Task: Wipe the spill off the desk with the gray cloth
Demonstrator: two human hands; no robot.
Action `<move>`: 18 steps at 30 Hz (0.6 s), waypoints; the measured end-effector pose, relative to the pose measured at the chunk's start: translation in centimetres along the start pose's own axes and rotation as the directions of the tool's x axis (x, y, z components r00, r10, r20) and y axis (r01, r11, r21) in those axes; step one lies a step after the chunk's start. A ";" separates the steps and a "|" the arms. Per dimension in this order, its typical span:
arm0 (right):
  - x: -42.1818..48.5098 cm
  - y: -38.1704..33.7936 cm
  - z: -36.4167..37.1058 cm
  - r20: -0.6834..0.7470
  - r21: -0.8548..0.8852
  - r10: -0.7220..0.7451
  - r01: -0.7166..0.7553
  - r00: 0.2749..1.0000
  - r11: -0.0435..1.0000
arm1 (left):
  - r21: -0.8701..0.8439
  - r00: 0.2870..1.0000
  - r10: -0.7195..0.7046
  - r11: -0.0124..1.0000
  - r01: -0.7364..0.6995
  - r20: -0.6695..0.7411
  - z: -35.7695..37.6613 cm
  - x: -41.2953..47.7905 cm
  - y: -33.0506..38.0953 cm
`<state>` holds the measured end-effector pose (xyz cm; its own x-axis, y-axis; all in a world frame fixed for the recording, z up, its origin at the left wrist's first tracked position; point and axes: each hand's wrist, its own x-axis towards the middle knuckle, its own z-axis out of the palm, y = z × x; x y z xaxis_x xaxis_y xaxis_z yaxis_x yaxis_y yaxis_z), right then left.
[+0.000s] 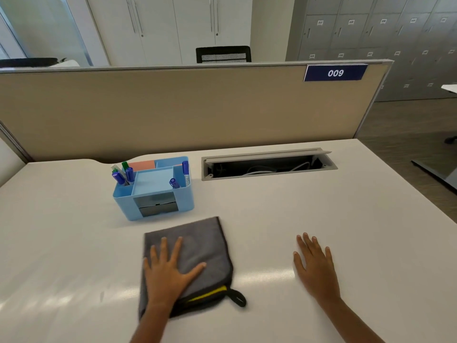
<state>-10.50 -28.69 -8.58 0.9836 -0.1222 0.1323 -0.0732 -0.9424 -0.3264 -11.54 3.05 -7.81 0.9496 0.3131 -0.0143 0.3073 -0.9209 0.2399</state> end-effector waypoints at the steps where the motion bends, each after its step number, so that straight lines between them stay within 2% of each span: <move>1: 0.0 0.0 0.0 0.004 -0.004 -0.001 0.001 1.000 1.000 | 0.009 0.998 -0.067 0.998 0.067 -0.002 -0.8 0.2 -1.6; 5: 0.0 -0.2 -0.3 0.041 -0.014 0.007 -0.007 0.999 1.000 | -0.001 0.950 -0.313 0.950 0.313 -0.006 -3.3 0.0 -8.1; 8: 0.0 -0.4 -0.4 0.029 -0.022 0.007 -0.006 1.000 1.000 | -0.093 0.886 -0.465 0.882 0.463 0.000 -4.1 -0.5 -10.3; 10: 0.0 -0.5 -0.3 -0.001 -0.013 0.009 -0.009 1.000 1.000 | -0.121 0.880 -0.474 0.876 0.468 -0.033 -4.0 -0.9 -10.0; 12: 0.0 -0.6 -0.3 -0.047 -0.026 0.000 -0.001 0.999 1.000 | -0.103 0.906 -0.422 0.903 0.417 -0.026 -3.6 -1.1 -9.4; 14: -0.1 -0.8 -0.5 -0.073 -0.042 -0.002 -0.001 0.997 0.999 | -0.057 0.923 -0.381 0.922 0.384 0.050 -3.2 -1.0 -9.1; 18: -0.5 -1.2 -0.9 -0.046 -0.079 -0.015 0.012 0.999 0.997 | 0.007 0.907 -0.368 0.927 0.375 0.202 -3.4 0.7 -9.6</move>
<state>-11.04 -27.80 -7.40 0.9760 -0.1221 0.1805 -0.0747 -0.9655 -0.2495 -14.02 12.91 -6.81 0.7610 0.5763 -0.2978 0.6412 -0.7380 0.2104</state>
